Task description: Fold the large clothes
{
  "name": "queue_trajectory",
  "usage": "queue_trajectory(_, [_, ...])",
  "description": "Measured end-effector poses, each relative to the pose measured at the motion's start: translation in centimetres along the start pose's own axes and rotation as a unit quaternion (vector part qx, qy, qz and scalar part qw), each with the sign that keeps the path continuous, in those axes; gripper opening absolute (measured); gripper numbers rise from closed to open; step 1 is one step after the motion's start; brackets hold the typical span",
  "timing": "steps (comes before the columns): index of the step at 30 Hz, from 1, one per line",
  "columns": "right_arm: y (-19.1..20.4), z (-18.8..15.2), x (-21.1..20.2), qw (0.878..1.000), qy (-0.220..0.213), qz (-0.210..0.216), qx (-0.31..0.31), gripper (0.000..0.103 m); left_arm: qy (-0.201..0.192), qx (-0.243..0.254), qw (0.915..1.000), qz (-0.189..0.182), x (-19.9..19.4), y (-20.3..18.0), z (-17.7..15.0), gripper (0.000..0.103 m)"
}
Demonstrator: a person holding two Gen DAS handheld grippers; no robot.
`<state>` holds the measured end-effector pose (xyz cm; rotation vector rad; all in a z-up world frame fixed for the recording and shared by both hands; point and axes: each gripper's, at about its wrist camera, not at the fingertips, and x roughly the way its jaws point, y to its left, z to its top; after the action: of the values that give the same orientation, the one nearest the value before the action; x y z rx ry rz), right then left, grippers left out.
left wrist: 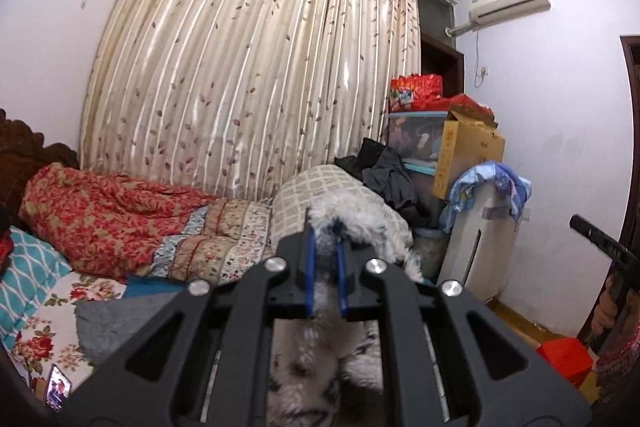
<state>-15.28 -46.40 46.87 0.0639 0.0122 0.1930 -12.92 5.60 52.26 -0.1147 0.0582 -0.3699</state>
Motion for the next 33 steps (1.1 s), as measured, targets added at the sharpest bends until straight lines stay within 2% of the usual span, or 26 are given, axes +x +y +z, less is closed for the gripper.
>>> queue_trajectory(2, [2.4, -4.3, 1.2, 0.998, 0.041, 0.042, -0.026, 0.110, 0.023, 0.002, 0.9997, 0.005, 1.0, -0.6, -0.6, 0.008])
queue_trajectory(4, [5.0, -9.7, 2.4, 0.990, 0.085, 0.105, -0.036, 0.099, 0.051, -0.002, 0.9986, 0.012, 2.7, -0.6, -1.7, 0.008])
queue_trajectory(6, [7.6, -15.6, 2.9, 0.979, 0.135, 0.148, -0.032, 0.068, 0.065, -0.001, 0.9976, 0.025, 4.3, -0.3, -3.5, 0.008])
queue_trajectory(8, [10.3, -20.2, 3.4, 0.966, 0.174, 0.189, -0.031, 0.058, 0.074, 0.003, 0.9966, 0.037, 5.1, -0.3, -4.3, 0.008])
queue_trajectory(11, [15.1, -25.1, 4.4, 0.942, 0.223, 0.246, -0.048, 0.053, 0.078, 0.000, 0.9962, 0.037, 5.5, -0.3, -5.0, 0.008])
queue_trajectory(13, [18.5, -27.1, 4.6, 0.933, 0.234, 0.262, -0.075, 0.053, 0.076, 0.001, 0.9964, 0.038, 5.4, -0.6, -5.2, 0.008])
queue_trajectory(16, [22.9, -29.9, 5.9, 0.918, 0.250, 0.300, -0.074, 0.052, 0.071, -0.002, 0.9968, 0.037, 5.4, -0.7, -5.3, 0.008])
queue_trajectory(18, [24.9, -31.0, 7.6, 0.915, 0.255, 0.303, -0.069, 0.052, 0.069, -0.008, 0.9969, 0.037, 5.2, -0.9, -5.3, 0.008])
queue_trajectory(20, [26.8, -32.2, 9.7, 0.921, 0.254, 0.287, -0.070, 0.052, 0.066, -0.012, 0.9970, 0.039, 5.0, -1.0, -5.2, 0.008])
queue_trajectory(21, [27.2, -32.5, 10.6, 0.925, 0.255, 0.271, -0.077, 0.062, 0.063, -0.014, 0.9970, 0.042, 4.9, -1.0, -5.0, 0.008])
queue_trajectory(22, [27.4, -32.7, 11.4, 0.930, 0.262, 0.244, -0.084, 0.082, 0.061, -0.015, 0.9970, 0.045, 4.8, -0.9, -4.8, 0.008])
queue_trajectory(23, [26.4, -32.6, 12.2, 0.928, 0.280, 0.235, -0.069, 0.109, 0.058, -0.015, 0.9970, 0.048, 4.4, -0.7, -4.7, 0.008])
queue_trajectory(24, [24.8, -31.7, 12.1, 0.933, 0.277, 0.227, -0.042, 0.108, 0.053, -0.014, 0.9972, 0.051, 4.0, -0.4, -4.5, 0.008])
queue_trajectory(25, [23.1, -30.3, 11.0, 0.943, 0.257, 0.212, -0.025, 0.108, 0.048, -0.013, 0.9973, 0.054, 3.5, 0.0, -4.4, 0.008])
queue_trajectory(27, [19.4, -26.9, 8.8, 0.963, 0.214, 0.161, -0.027, 0.108, 0.032, -0.009, 0.9976, 0.061, 2.3, 0.6, -4.0, 0.008])
queue_trajectory(29, [16.2, -23.4, 7.1, 0.976, 0.179, 0.122, -0.016, 0.108, 0.020, -0.010, 0.9978, 0.062, 1.3, 1.0, -3.5, 0.008])
queue_trajectory(30, [14.2, -20.6, 5.6, 0.985, 0.149, 0.091, -0.012, 0.108, 0.013, -0.011, 0.9981, 0.058, 0.6, 1.1, -3.3, 0.008])
queue_trajectory(33, [10.5, -14.1, 2.0, 0.995, 0.090, 0.049, 0.000, 0.108, -0.012, -0.010, 0.9987, 0.048, -1.5, 1.0, -2.2, 0.008])
